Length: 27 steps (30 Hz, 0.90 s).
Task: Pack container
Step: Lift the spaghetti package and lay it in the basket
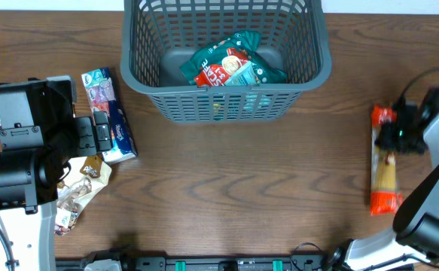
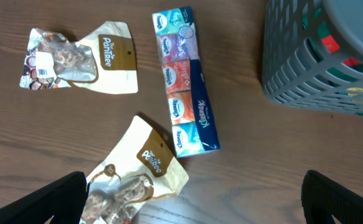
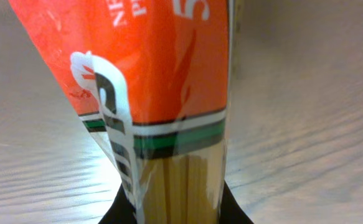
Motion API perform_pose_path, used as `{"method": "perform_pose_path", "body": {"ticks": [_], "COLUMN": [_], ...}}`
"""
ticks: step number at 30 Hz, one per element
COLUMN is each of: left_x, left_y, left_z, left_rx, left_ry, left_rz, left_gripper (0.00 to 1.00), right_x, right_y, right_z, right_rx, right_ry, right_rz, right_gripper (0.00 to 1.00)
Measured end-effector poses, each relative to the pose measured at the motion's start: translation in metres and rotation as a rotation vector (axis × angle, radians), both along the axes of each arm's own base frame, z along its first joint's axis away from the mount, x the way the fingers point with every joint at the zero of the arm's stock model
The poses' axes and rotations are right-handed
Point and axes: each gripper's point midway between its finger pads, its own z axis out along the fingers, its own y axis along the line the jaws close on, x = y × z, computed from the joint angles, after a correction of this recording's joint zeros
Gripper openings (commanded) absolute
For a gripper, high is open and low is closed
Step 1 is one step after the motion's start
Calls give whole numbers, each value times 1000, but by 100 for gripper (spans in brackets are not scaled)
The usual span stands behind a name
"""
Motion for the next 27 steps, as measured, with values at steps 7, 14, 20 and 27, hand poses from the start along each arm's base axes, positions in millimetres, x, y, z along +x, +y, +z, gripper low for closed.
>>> {"method": "perform_pose_path", "body": {"ticks": [7, 14, 20, 27], "left_x": [0, 0, 0, -3], "left_y": [0, 0, 0, 0], "left_z": [0, 0, 0, -2], "left_rx": [0, 0, 0, -2], "left_ry": [-1, 0, 1, 14], "left_rz": [0, 0, 0, 0], "left_gripper": [99, 99, 99, 99], "right_x": [90, 104, 89, 102], "right_y": [40, 172, 295, 367], "right_z": [207, 371, 408, 411], "right_rx": [-162, -215, -229, -287], "right_ry": [-437, -864, -1069, -1205], "right_rz": [148, 561, 1019, 1253], "right_gripper": [1, 1, 1, 1]}}
